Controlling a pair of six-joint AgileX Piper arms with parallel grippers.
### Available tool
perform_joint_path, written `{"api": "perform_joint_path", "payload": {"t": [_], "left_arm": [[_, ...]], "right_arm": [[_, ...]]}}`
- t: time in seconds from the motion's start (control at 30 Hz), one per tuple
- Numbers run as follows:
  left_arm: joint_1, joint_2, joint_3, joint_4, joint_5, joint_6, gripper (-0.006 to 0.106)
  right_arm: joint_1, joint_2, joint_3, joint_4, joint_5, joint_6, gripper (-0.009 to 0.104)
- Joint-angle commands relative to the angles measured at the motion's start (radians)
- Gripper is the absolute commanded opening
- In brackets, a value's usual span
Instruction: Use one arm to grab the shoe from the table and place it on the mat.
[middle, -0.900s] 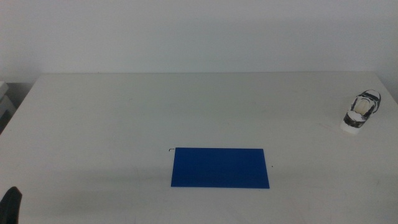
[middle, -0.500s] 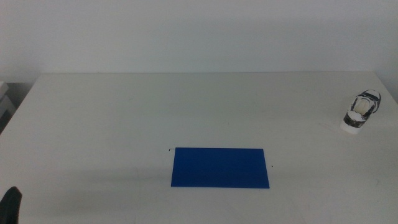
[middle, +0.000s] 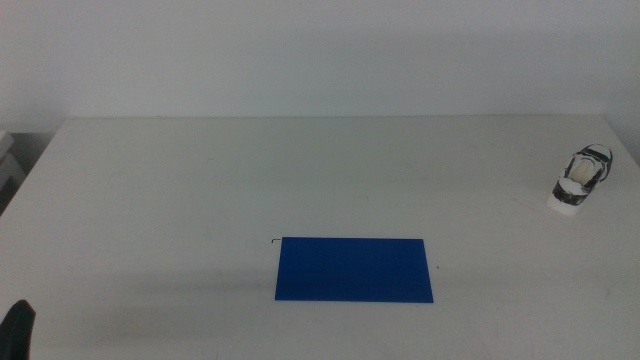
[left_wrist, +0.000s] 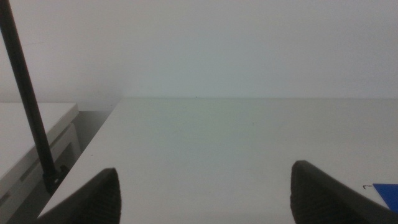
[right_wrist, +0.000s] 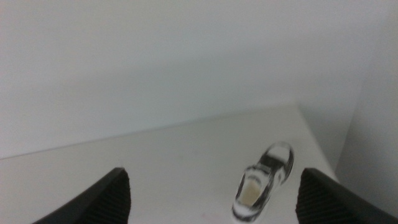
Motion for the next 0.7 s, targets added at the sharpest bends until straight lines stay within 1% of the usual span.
{"api": "perform_joint_path", "payload": {"t": [0.0,0.13,0.2,0.33,0.4,0.53,0.67], "left_arm": [[-0.005,-0.007,0.005,-0.013,-0.082,-0.012,0.094],[-0.005,-0.007,0.005,-0.013,-0.082,-0.012,0.094],[-0.005,-0.007,0.005,-0.013,-0.082,-0.012,0.094],[-0.005,-0.007,0.005,-0.013,-0.082,-0.012,0.094],[-0.005,-0.007,0.005,-0.013,-0.082,-0.012,0.094],[-0.005,-0.007,0.005,-0.013,-0.082,-0.012,0.094],[-0.005,-0.007,0.005,-0.013,-0.082,-0.012,0.094]], "right_arm": [[-0.003,0.099,-0.165,-0.015,0.070,0.062,0.074],[-0.003,0.277,-0.393,-0.015,0.260,0.143,0.074],[-0.003,0.368,-0.483,-0.026,0.331,0.205,0.074],[-0.003,0.544,-0.663,-0.094,0.483,0.318,0.074],[-0.003,0.627,-0.743,-0.121,0.550,0.342,0.074],[-0.003,0.786,-0.876,-0.135,0.613,0.357,0.074],[-0.003,0.883,-0.931,-0.135,0.616,0.360,0.074]]}}
